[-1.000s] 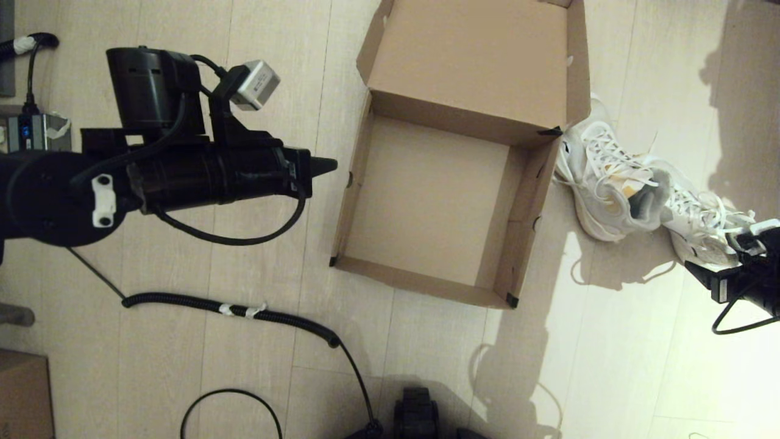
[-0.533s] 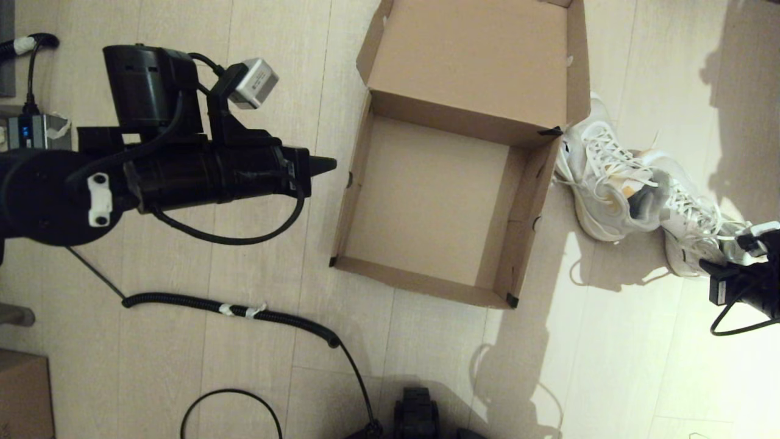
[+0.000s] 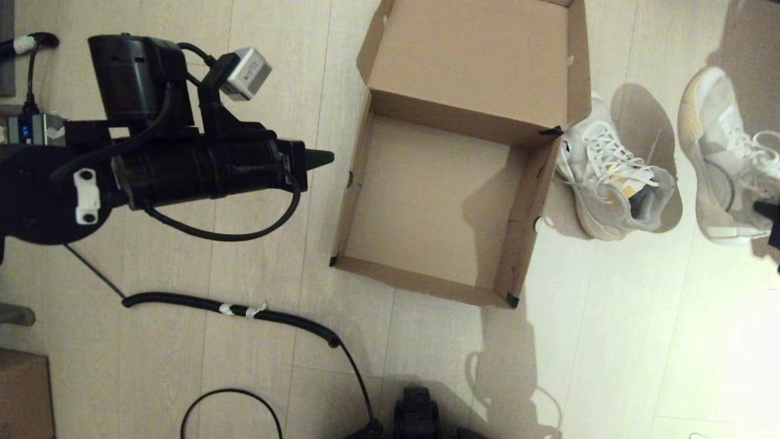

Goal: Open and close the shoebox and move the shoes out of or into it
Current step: Put the shoes into the shoe box

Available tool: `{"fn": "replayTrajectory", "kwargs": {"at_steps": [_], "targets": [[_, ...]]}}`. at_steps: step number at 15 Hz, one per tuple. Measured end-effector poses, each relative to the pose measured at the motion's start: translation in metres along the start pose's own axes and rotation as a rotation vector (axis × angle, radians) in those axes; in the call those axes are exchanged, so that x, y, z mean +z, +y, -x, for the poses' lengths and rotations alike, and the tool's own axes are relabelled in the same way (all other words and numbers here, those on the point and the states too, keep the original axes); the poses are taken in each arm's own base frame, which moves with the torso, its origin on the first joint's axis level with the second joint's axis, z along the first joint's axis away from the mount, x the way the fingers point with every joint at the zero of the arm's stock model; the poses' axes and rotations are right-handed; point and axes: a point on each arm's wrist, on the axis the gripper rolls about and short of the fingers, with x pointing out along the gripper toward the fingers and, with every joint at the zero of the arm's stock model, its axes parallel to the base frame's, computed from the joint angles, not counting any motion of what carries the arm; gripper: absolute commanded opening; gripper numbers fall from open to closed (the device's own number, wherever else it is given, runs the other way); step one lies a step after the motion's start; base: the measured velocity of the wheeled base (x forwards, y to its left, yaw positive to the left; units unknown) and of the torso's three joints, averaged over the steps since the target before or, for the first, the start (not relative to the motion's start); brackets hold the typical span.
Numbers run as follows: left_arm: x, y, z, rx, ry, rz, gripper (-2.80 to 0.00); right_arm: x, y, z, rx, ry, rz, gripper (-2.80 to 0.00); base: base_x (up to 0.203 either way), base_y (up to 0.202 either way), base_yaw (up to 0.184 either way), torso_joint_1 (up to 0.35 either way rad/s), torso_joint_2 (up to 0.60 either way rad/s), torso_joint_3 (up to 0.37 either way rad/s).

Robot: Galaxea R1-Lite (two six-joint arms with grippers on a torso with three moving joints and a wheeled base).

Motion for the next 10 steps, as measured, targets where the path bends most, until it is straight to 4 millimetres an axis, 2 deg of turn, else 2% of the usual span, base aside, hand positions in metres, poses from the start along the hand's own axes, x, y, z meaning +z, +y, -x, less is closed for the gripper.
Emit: {"fn": "replayTrajectory", "kwargs": {"at_steps": [2, 4, 7, 10], "targets": [[0.003, -0.001, 0.003, 0.000, -0.011, -0.002, -2.80, 0.054, 0.000, 0.029, -0.021, -0.050, 0.012, -2.80, 0.000, 0.000, 0.000, 0.000, 0.00, 0.000], [0.008, -0.002, 0.008, 0.002, -0.026, -0.006, -2.80, 0.097, 0.006, 0.064, -0.030, -0.071, 0.005, -2.80, 0.000, 0.000, 0.000, 0.000, 0.00, 0.000], [0.013, -0.003, 0.015, 0.008, -0.045, -0.003, -2.80, 0.123, 0.025, 0.098, 0.028, -0.018, -0.105, -2.80, 0.000, 0.000, 0.000, 0.000, 0.00, 0.000], [0.015, -0.005, 0.020, 0.012, -0.054, 0.013, -2.80, 0.135, 0.052, 0.106, 0.164, 0.003, -0.186, -2.80, 0.000, 0.000, 0.000, 0.000, 0.00, 0.000]]}}
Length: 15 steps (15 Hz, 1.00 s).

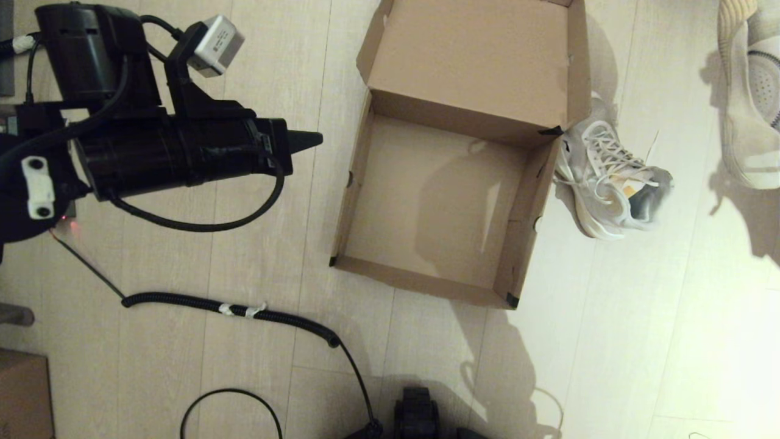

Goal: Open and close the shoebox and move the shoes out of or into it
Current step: Put the shoes into the shoe box

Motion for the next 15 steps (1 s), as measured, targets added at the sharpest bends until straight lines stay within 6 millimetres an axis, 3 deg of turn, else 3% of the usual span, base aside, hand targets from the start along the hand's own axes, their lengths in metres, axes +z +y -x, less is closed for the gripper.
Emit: {"fn": "replayTrajectory", "kwargs": {"at_steps": [6, 10, 15], "targets": [[0.000, -0.002, 0.008, 0.014, -0.001, 0.000, -2.80, 0.000, 0.082, -0.003, 0.284, 0.101, -0.197, -2.80, 0.000, 0.000, 0.000, 0.000, 0.00, 0.000], [-0.003, -0.004, 0.012, 0.015, 0.008, 0.001, -2.80, -0.027, 0.129, -0.001, 0.335, 0.209, -0.172, -2.80, 0.000, 0.000, 0.000, 0.000, 0.00, 0.000], [-0.007, -0.003, 0.016, 0.021, 0.020, 0.005, -2.80, -0.056, 0.167, -0.010, 0.358, 0.242, -0.199, -2.80, 0.000, 0.000, 0.000, 0.000, 0.00, 0.000]]}}
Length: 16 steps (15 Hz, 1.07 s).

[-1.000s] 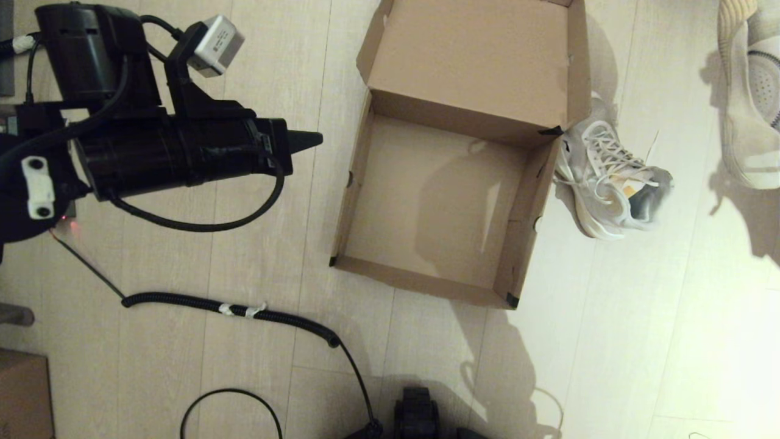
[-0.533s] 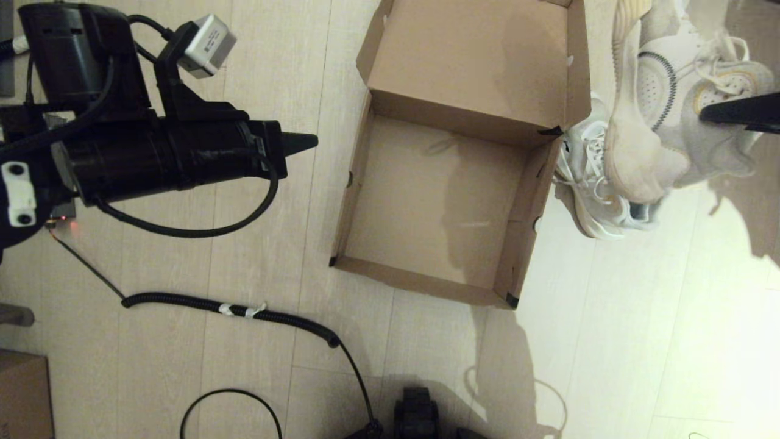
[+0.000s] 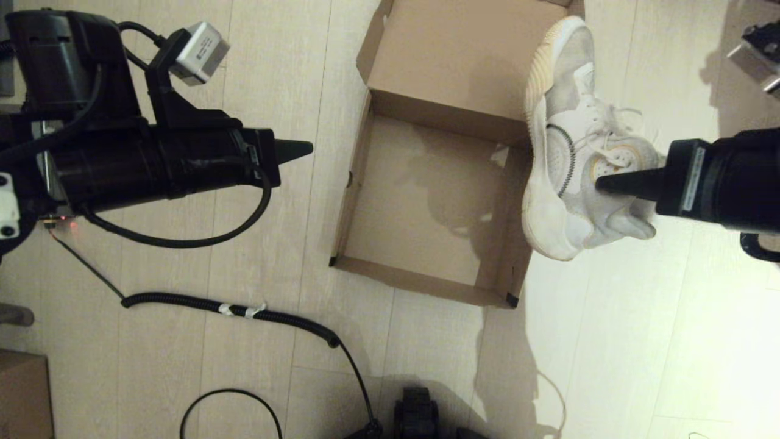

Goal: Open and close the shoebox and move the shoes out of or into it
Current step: Put the shoes into the shoe box

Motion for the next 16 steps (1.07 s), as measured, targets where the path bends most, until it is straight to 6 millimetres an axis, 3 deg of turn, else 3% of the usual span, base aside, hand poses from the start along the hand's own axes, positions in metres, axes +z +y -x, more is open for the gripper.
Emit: {"fn": "replayTrajectory", "kwargs": {"at_steps": [6, 11, 16], "targets": [[-0.008, 0.001, 0.002, 0.003, 0.025, 0.010, -2.80, -0.040, 0.011, -0.046, 0.031, 0.006, 0.022, -2.80, 0.000, 0.000, 0.000, 0.000, 0.00, 0.000], [-0.012, 0.005, 0.004, 0.016, 0.037, 0.020, -2.80, -0.085, 0.001, -0.068, 0.001, 0.073, 0.042, -2.80, 0.000, 0.000, 0.000, 0.000, 0.00, 0.000], [-0.014, 0.009, 0.007, 0.028, 0.044, 0.024, -2.80, -0.094, 0.000, -0.081, 0.002, 0.048, 0.042, -2.80, 0.000, 0.000, 0.000, 0.000, 0.00, 0.000]]}}
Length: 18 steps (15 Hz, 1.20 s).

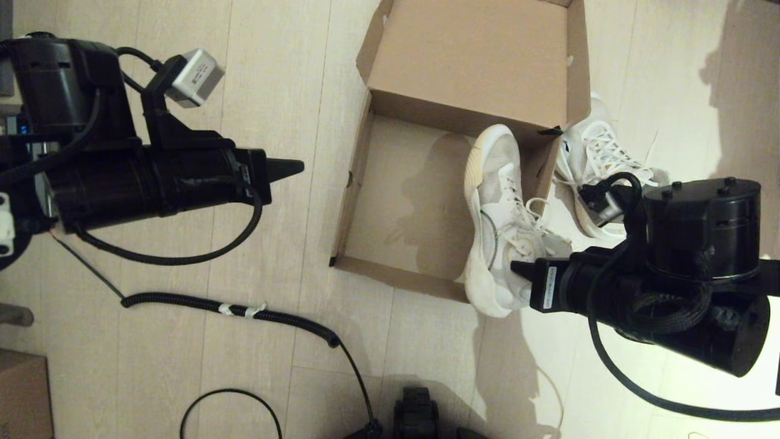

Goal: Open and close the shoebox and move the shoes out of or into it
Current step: Put the shoes into the shoe box

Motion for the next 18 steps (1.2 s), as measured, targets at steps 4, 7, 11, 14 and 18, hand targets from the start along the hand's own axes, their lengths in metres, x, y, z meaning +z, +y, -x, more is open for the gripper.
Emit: {"fn": "replayTrajectory", "kwargs": {"at_steps": [4, 7, 11, 14, 18], "targets": [[0.000, 0.002, 0.003, 0.007, 0.000, 0.001, -2.80, -0.003, 0.000, -0.008, -0.016, 0.005, 0.001, -2.80, 0.000, 0.000, 0.000, 0.000, 0.00, 0.000], [-0.002, 0.003, 0.005, 0.011, 0.003, 0.003, -2.80, 0.003, -0.005, -0.018, -0.035, -0.045, 0.006, -2.80, 0.000, 0.000, 0.000, 0.000, 0.00, 0.000], [-0.002, 0.005, 0.008, 0.011, 0.001, 0.002, -2.80, 0.003, -0.009, -0.028, -0.048, -0.067, 0.026, -2.80, 0.000, 0.000, 0.000, 0.000, 0.00, 0.000], [-0.001, 0.006, 0.009, 0.011, -0.001, 0.000, -2.80, 0.004, -0.008, -0.030, -0.062, -0.074, 0.040, -2.80, 0.000, 0.000, 0.000, 0.000, 0.00, 0.000], [-0.001, 0.006, 0.009, 0.011, -0.001, 0.000, -2.80, 0.004, -0.008, -0.032, -0.065, -0.077, 0.041, -2.80, 0.000, 0.000, 0.000, 0.000, 0.00, 0.000]]}}
